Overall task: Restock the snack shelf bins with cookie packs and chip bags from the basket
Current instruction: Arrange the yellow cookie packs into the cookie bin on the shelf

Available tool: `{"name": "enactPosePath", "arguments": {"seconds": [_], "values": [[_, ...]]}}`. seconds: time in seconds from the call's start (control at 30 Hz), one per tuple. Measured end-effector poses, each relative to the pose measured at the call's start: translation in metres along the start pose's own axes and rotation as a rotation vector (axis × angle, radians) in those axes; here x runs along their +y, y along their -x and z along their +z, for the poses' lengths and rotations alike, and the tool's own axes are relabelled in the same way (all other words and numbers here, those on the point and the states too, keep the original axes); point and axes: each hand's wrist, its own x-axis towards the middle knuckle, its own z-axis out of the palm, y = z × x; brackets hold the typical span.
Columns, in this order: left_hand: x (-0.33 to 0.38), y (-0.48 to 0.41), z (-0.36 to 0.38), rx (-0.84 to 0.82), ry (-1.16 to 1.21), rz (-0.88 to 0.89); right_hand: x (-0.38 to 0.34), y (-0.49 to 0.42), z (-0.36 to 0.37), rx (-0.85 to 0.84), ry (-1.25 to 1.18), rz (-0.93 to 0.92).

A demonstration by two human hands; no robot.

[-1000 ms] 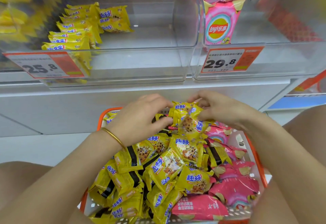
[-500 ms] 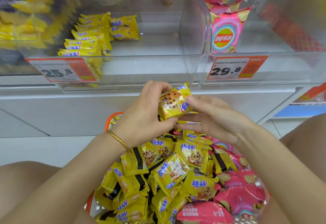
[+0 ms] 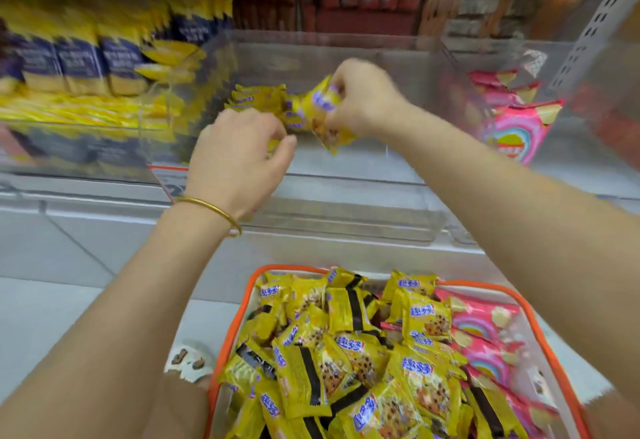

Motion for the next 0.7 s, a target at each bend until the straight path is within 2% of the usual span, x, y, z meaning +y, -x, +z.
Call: {"name": "enactPosePath", "arguments": {"seconds": [0.07, 0.13, 0.2, 0.3, 0.4, 0.57, 0.7], "values": [[0.000, 0.003, 0.004, 0.021, -0.034, 0.028, 0.002, -0.025, 0.028, -0.164, 0.227, -0.086], [0.001, 0.006, 0.006, 0.004, -0.020, 0.015, 0.005, -0.043, 0.052, -0.260, 0.350, -0.153], [0.000, 0.007, 0.008, 0.012, 0.027, 0.019, 0.006, -0.059, 0.065, -0.283, 0.428, -0.176], [-0.002, 0.009, 0.011, 0.107, 0.074, 0.075, 0.006, -0.076, 0.070, -0.198, 0.501, -0.165], [-0.003, 0.008, 0.014, 0.153, 0.074, 0.107, 0.013, -0.088, 0.068, -0.095, 0.471, -0.129], [-0.001, 0.007, 0.014, 0.169, 0.072, 0.109, 0.009, -0.094, 0.078, -0.060, 0.274, -0.181], [-0.001, 0.007, 0.014, 0.172, 0.078, 0.105, 0.003, -0.098, 0.083, -0.072, 0.281, -0.171]]}}
